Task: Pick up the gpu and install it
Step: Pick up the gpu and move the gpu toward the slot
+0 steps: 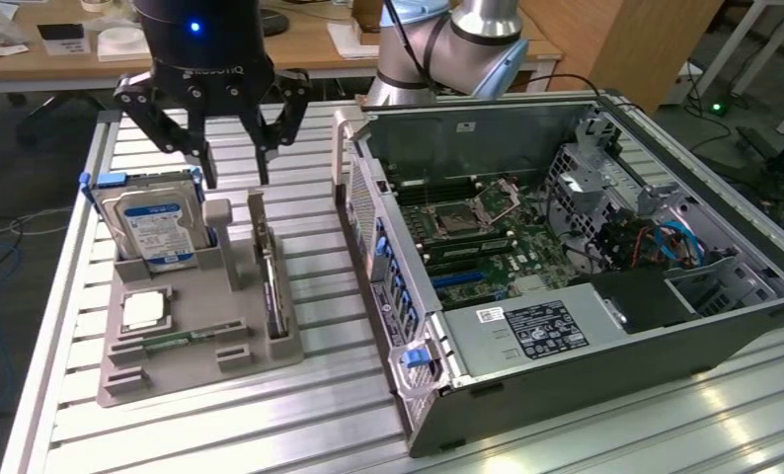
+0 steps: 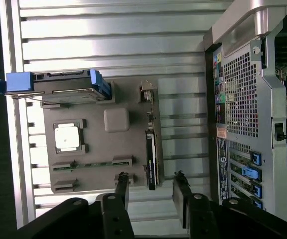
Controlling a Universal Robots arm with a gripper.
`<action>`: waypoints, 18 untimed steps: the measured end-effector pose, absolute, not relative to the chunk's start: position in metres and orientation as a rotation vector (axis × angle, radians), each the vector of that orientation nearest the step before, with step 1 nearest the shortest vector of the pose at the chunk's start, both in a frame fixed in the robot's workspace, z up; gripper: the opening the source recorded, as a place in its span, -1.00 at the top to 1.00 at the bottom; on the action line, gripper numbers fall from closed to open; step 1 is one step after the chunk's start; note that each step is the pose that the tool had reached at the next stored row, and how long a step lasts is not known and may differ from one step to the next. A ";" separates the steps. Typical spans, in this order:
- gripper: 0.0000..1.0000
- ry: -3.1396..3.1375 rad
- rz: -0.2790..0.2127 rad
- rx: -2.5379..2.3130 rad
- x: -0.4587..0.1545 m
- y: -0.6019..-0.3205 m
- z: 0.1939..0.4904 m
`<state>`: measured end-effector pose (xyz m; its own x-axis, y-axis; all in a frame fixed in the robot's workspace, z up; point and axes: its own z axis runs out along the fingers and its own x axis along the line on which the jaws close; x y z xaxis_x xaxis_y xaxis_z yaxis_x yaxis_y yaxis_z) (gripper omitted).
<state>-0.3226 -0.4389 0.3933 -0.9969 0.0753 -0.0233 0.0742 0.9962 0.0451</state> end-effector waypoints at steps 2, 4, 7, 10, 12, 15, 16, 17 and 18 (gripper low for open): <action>-0.05 3.114 0.069 0.117 -0.323 -0.439 0.393; -0.18 3.114 0.069 0.113 -0.323 -0.438 0.391; -0.18 3.115 0.069 0.078 -0.322 -0.438 0.386; -0.18 3.117 0.070 0.039 -0.322 -0.438 0.381; -0.18 3.117 0.070 0.030 -0.322 -0.438 0.378; -0.18 3.117 0.070 0.019 -0.322 -0.438 0.373; -0.18 3.117 0.070 0.017 -0.322 -0.438 0.371; -0.18 3.117 0.070 0.014 -0.322 -0.438 0.369; -0.18 3.117 0.070 0.012 -0.322 -0.438 0.367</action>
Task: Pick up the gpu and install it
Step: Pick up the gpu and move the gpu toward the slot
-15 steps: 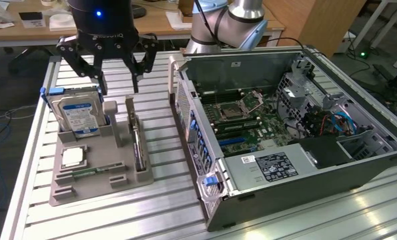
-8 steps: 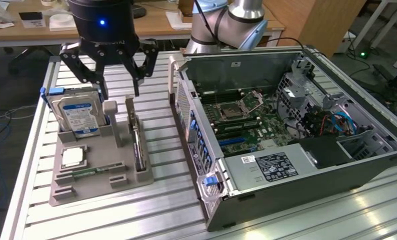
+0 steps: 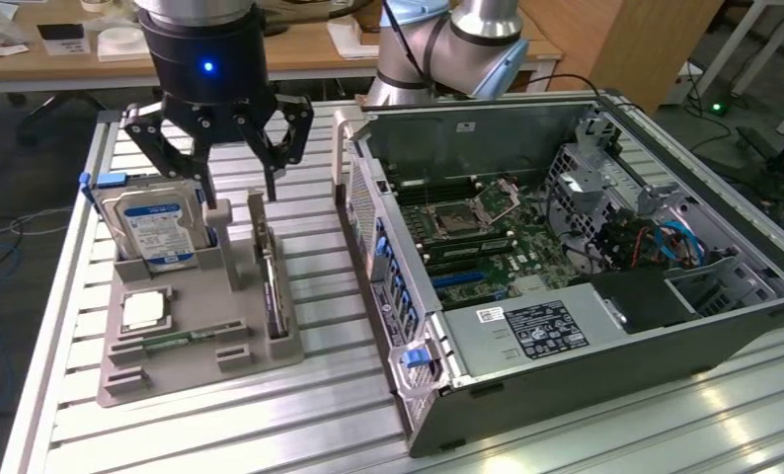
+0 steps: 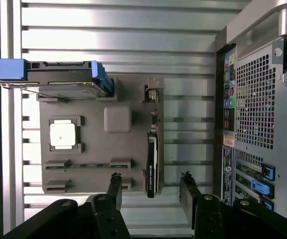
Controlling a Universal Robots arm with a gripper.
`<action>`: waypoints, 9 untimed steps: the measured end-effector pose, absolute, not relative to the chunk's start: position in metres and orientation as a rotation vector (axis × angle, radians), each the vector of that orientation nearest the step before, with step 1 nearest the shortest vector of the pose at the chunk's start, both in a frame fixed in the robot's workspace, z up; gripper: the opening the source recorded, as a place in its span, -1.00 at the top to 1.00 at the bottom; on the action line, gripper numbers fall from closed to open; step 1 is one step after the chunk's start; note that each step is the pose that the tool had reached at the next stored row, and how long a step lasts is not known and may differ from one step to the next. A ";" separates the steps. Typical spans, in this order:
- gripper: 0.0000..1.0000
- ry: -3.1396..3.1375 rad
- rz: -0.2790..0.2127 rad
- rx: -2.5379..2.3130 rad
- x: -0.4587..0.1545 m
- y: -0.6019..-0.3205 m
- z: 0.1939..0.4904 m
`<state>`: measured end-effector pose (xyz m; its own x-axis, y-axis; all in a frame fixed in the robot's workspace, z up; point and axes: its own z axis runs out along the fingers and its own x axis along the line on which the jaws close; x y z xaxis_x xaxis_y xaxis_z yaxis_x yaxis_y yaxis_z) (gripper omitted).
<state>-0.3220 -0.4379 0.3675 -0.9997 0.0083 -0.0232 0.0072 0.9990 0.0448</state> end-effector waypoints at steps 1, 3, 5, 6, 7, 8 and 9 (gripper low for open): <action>-0.18 3.117 0.070 0.010 -0.322 -0.438 0.366; -0.18 3.118 0.070 0.007 -0.322 -0.436 0.362; -0.18 3.118 0.067 0.002 -0.322 -0.435 0.359; -0.18 3.118 0.063 0.000 -0.322 -0.435 0.357; -0.18 3.118 0.062 -0.002 -0.322 -0.434 0.355; -0.18 3.118 0.061 -0.003 -0.322 -0.434 0.354; -0.18 3.118 0.061 -0.003 -0.322 -0.434 0.352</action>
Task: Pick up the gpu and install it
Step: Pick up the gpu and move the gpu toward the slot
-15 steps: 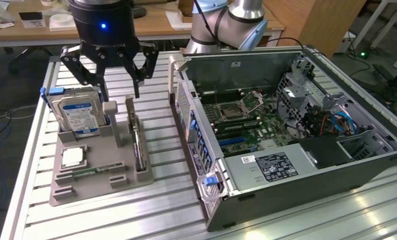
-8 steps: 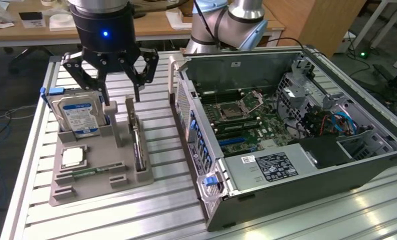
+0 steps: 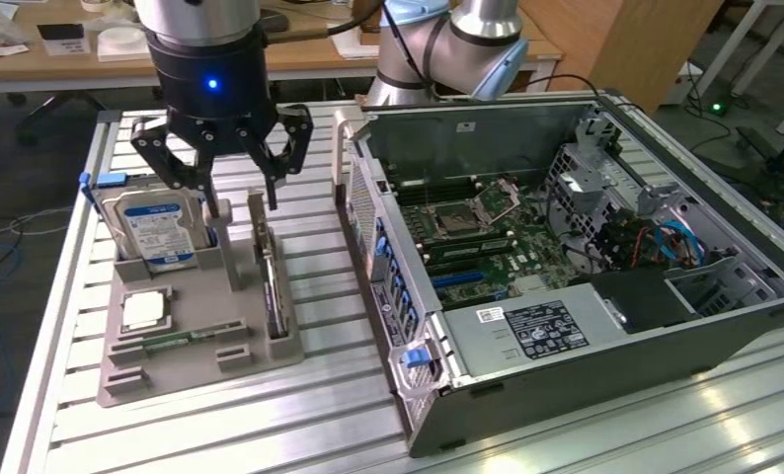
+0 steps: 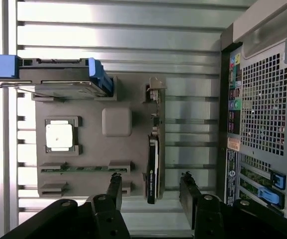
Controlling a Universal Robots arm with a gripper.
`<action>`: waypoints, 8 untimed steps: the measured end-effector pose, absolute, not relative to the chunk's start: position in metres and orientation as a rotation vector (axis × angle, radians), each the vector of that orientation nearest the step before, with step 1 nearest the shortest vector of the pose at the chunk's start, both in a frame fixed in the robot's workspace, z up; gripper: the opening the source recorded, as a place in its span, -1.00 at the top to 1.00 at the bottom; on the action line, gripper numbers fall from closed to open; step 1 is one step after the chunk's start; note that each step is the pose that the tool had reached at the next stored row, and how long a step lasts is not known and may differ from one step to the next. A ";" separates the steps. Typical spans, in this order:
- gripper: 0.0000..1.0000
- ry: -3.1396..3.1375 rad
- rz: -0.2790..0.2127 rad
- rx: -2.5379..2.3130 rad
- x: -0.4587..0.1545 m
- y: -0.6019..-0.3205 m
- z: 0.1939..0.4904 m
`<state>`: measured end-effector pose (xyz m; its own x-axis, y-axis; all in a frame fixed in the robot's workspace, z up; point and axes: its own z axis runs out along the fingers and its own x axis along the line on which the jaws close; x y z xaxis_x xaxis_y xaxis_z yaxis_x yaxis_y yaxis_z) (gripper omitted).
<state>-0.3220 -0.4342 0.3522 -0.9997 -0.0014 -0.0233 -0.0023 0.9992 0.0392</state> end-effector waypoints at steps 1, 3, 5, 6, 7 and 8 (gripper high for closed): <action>-0.18 3.118 0.061 -0.003 -0.322 -0.434 0.351; -0.18 3.118 0.061 -0.003 -0.322 -0.434 0.347; -0.18 3.118 0.061 -0.003 -0.322 -0.434 0.343; -0.18 3.117 0.061 -0.003 -0.322 -0.434 0.342; -0.18 3.118 0.061 -0.003 -0.322 -0.434 0.340; -0.18 3.118 0.061 -0.003 -0.322 -0.434 0.338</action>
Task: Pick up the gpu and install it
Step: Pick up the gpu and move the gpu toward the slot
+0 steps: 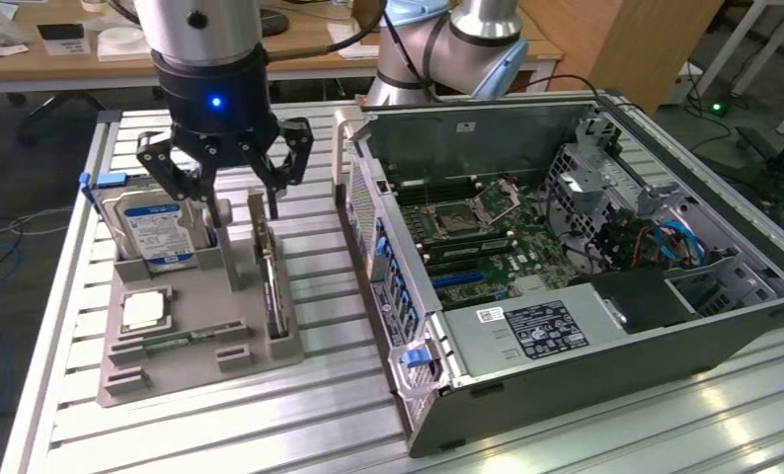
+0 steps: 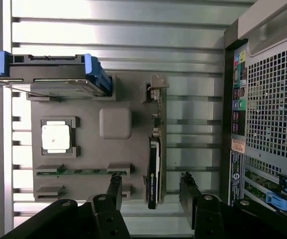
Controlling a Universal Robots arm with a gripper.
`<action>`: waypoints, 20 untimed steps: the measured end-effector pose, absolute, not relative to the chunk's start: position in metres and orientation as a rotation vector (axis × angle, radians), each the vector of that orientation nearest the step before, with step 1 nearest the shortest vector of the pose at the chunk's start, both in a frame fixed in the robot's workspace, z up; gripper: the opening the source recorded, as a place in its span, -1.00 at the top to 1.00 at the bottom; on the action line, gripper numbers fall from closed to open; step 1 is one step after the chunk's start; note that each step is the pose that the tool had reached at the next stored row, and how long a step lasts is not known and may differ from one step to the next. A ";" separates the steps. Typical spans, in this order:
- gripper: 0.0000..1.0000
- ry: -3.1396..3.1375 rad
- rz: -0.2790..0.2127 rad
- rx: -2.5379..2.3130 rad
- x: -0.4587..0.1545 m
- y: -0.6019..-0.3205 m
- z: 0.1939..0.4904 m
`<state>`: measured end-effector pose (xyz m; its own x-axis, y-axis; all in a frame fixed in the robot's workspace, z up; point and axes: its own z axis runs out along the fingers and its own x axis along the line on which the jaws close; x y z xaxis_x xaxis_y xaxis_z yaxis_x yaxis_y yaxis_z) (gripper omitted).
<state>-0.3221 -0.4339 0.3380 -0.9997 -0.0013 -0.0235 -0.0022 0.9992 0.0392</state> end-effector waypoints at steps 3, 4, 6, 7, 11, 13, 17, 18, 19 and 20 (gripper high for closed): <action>-0.18 3.118 0.061 -0.003 -0.322 -0.434 0.333; -0.18 3.117 0.061 -0.003 -0.322 -0.434 0.331; -0.18 3.117 0.061 -0.003 -0.322 -0.434 0.327; -0.18 3.117 0.061 -0.003 -0.322 -0.434 0.325; -0.18 3.116 0.061 -0.003 -0.321 -0.434 0.318; -0.18 3.114 0.061 -0.003 -0.321 -0.434 0.316; -0.18 3.111 0.058 -0.003 -0.321 -0.434 0.314; -0.18 3.111 0.057 -0.003 -0.321 -0.434 0.313; -0.18 3.111 0.055 -0.003 -0.321 -0.434 0.312; -0.18 3.111 0.054 -0.003 -0.321 -0.434 0.312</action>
